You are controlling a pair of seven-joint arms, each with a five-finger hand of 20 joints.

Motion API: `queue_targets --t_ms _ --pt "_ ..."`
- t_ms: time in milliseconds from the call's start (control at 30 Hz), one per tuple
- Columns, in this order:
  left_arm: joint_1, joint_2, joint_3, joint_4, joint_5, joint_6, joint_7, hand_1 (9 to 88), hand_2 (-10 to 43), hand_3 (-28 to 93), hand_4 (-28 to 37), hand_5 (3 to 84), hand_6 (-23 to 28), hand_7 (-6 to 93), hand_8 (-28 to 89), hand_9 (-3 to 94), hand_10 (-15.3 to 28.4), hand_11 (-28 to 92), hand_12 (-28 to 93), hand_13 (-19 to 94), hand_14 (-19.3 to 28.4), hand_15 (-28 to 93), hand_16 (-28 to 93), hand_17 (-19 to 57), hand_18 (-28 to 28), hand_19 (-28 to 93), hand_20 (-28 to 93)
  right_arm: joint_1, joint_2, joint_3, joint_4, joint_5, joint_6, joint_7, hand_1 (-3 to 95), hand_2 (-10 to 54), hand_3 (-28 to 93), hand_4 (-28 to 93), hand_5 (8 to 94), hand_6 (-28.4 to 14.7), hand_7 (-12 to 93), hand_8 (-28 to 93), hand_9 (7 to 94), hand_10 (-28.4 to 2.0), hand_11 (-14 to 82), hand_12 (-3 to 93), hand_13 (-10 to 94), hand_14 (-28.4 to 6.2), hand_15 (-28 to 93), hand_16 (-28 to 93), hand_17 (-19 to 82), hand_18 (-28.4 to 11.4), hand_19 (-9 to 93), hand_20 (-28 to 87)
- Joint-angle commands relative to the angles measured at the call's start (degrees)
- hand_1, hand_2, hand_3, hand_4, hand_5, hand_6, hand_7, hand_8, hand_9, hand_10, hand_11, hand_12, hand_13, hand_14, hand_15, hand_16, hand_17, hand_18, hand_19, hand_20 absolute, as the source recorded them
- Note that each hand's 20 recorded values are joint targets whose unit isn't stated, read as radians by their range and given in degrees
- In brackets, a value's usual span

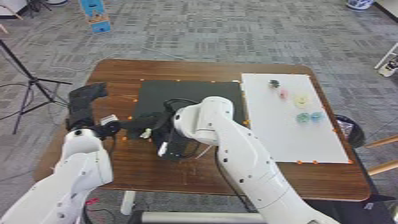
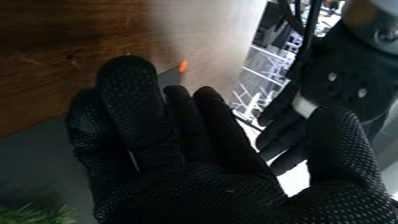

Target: Arrange flowers

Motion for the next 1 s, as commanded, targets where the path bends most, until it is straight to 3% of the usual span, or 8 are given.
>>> queue_targets --t_ms 33,267,533,567,767,833,933,1000 --pt "-3.28 -1.46 1.92 0.29 0.58 1.52 -1.09 31.1 23.2 73 -28.3 54.9 4.3 17.8 -10 55.4 14.6 19 12 35 10.6 10 -3 8.6 2.3 2 16 1.81 0.47 -1.06 -1.03 0.35 0.03 1.67 15.0 24.9 40 -16 33.9 -13.8 4 -7 33.6 -15.0 1.9 4.2 64 -22.2 74 28 30 -28.4 81 70" --pt "-3.78 -0.51 2.90 0.29 -0.70 2.38 -0.45 30.6 19.0 73 -28.3 53.5 3.3 19.8 -10 55.3 14.0 21 13 40 14.6 16 0 7.8 9.8 12 19 1.37 2.25 -1.00 -1.65 5.15 4.41 -1.03 15.8 24.5 40 -15 34.1 -13.8 4 -7 33.6 -15.0 2.2 4.6 62 -22.3 73 27 29 -28.4 79 69" --pt "-6.24 3.48 7.41 0.29 -6.68 5.93 2.83 29.4 11.7 71 -25.8 52.4 2.6 19.7 -9 58.4 13.7 22 17 54 17.6 33 5 11.2 15.3 36 33 0.34 5.05 -0.98 -3.66 9.84 14.17 -3.28 16.5 21.3 50 -15 42.2 -8.3 12 -8 40.2 -15.7 4.8 10.0 50 -22.4 49 23 18 -25.9 61 52" --pt "31.49 4.36 -38.37 -8.15 -23.71 -45.04 11.45 29.4 11.6 71 -25.4 52.5 2.5 19.6 -9 58.9 13.5 22 17 56 17.5 34 5 11.5 15.6 37 33 0.24 5.12 -0.87 -3.81 10.40 14.52 -2.96 16.4 20.9 52 -16 42.7 -8.2 13 -8 40.4 -15.7 5.0 10.2 49 -22.3 49 24 17 -25.7 61 52" --pt "27.27 5.23 -38.11 -6.88 -24.15 -56.46 6.70 30.9 12.2 68 -22.8 56.7 1.1 20.6 -9 65.7 11.4 22 20 64 16.4 36 9 16.4 17.3 44 38 0.26 6.41 -1.63 -4.45 11.15 15.94 -2.60 16.7 20.2 53 -16 43.9 -8.5 13 -9 40.7 -15.9 5.6 10.7 48 -22.3 48 24 16 -25.5 59 51" --pt "26.07 5.53 -37.41 -6.39 -23.94 -58.34 6.17 31.4 12.3 67 -21.5 59.1 1.2 21.1 -8 67.1 11.2 24 21 65 16.7 38 10 17.6 17.9 46 39 0.23 6.70 -1.42 -4.38 12.02 16.16 -2.61 17.3 20.0 53 -16 44.4 -8.7 14 -9 40.6 -16.1 5.8 10.8 48 -22.4 48 24 16 -25.3 59 50" --pt "25.08 5.95 -36.27 -6.36 -22.83 -57.37 6.28 32.1 12.2 67 -20.4 62.2 2.7 20.1 -6 67.6 12.7 26 22 63 17.8 42 10 18.2 17.8 47 40 0.32 7.57 -1.67 -4.69 12.59 18.40 -3.24 18.7 19.8 52 -17 45.4 -9.4 14 -9 40.7 -16.5 6.4 10.9 47 -22.4 48 24 16 -25.1 59 50" --pt "25.13 6.04 -36.39 -6.30 -23.10 -57.40 6.43 32.5 11.8 67 -19.8 63.5 3.4 20.4 -5 67.2 13.5 28 23 61 18.4 46 11 18.1 17.8 47 40 0.47 8.17 -1.93 -4.86 12.73 19.65 -3.53 19.0 19.7 51 -16 45.9 -9.6 14 -9 41.0 -16.8 6.9 11.0 47 -22.5 48 24 16 -25.0 59 50"
